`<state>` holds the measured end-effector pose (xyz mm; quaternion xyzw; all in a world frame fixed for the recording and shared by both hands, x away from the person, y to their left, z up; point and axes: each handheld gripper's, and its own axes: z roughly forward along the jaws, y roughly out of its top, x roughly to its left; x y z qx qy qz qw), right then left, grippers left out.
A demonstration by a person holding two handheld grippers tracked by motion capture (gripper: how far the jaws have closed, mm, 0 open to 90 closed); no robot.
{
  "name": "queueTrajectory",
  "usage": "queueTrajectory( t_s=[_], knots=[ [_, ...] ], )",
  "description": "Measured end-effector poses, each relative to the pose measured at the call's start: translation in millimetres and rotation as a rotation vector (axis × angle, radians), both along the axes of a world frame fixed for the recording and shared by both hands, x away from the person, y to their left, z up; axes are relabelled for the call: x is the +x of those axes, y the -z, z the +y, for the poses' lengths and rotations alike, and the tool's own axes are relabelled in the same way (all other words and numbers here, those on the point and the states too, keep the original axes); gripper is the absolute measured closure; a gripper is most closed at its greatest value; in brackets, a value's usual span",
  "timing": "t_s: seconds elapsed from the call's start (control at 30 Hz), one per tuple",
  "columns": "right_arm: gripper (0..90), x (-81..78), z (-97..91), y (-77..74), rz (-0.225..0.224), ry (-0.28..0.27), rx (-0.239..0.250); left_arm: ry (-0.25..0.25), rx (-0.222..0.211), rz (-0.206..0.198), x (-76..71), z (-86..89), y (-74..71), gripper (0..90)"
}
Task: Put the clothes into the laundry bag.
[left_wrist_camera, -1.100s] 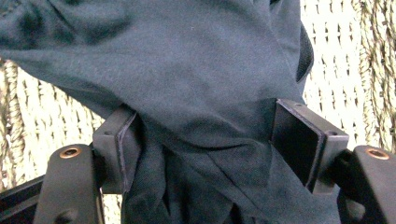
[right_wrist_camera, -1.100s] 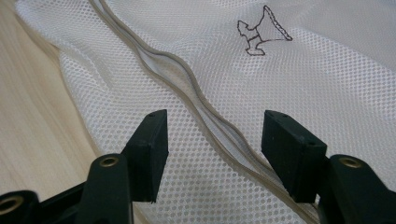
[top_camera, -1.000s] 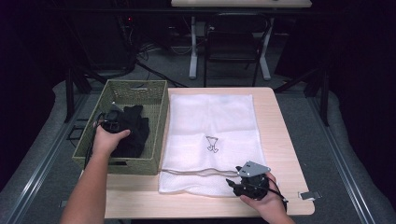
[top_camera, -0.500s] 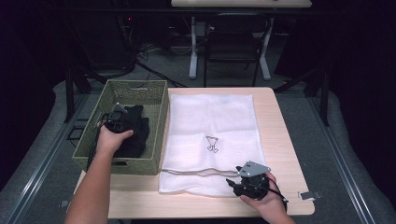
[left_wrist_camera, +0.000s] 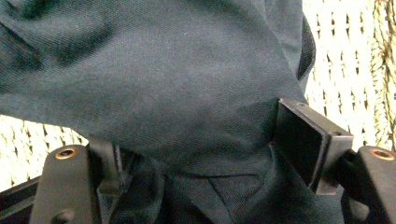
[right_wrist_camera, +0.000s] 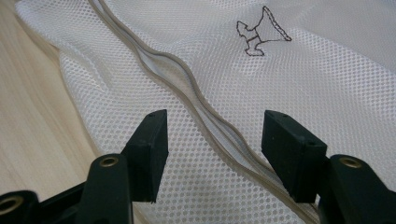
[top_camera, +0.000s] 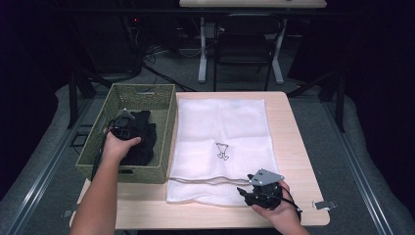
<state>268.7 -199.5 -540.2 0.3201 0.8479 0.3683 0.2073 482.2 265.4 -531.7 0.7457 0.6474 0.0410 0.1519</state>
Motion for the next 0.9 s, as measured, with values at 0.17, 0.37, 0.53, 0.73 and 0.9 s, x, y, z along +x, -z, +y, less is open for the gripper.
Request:
queueTrajectory(
  t_s=[0.17, 0.37, 0.53, 0.73, 0.9],
  knots=[
    [41.1, -0.2, 0.1, 0.0, -0.001, 0.002, 0.001, -0.002, 0.010, 0.006, 1.2, -1.2, 2.1, 24.4],
    [41.1, -0.2, 0.0, -0.1, -0.001, 0.002, 0.000, -0.009, 0.005, 0.021, 2.9, -1.9, 4.7, 21.7],
    [41.0, -0.1, -0.2, -0.2, -0.002, 0.002, 0.000, -0.004, 0.009, 0.038, 4.6, -2.2, 6.8, 18.7],
    [40.9, 0.0, -0.4, -0.2, -0.002, 0.000, -0.001, -0.013, 0.003, 0.042, 5.6, -3.0, 9.0, 16.4],
    [41.0, -0.1, -0.6, -0.4, -0.003, 0.001, 0.001, -0.010, 0.007, 0.050, 6.2, -2.8, 10.7, 14.4]
  ],
)
